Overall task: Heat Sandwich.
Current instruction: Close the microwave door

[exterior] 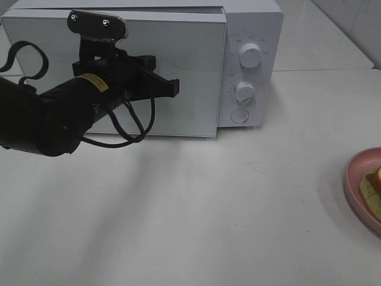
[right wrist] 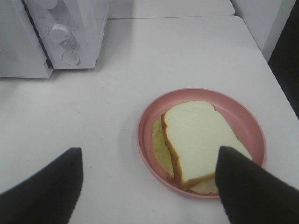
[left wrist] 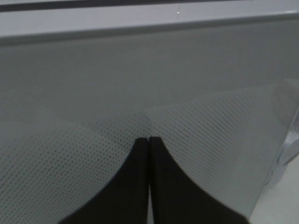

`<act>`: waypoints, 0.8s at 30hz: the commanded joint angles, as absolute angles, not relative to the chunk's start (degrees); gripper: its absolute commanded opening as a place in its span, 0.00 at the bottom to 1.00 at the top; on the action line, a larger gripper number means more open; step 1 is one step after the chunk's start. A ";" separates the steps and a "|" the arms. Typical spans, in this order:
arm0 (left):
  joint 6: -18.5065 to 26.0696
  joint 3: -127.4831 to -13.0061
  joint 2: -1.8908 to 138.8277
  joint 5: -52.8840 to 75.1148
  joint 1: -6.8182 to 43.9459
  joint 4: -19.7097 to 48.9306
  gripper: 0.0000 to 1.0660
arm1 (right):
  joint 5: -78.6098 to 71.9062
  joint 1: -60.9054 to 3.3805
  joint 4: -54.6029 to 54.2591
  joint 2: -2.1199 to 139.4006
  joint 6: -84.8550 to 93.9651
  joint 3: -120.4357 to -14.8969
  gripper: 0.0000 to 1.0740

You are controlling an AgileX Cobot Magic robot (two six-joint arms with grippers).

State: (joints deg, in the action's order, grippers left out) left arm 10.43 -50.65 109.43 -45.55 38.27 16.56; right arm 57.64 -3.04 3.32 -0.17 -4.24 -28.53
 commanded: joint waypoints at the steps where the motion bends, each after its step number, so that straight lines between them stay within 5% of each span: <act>1: 10.94 -54.49 111.15 -44.12 38.67 17.82 0.00 | 57.24 -2.69 3.44 -1.78 -3.90 -28.42 0.71; 24: 14.38 -64.29 114.88 -39.99 35.81 20.28 0.00 | 57.24 -2.69 3.44 -1.78 -3.90 -28.42 0.71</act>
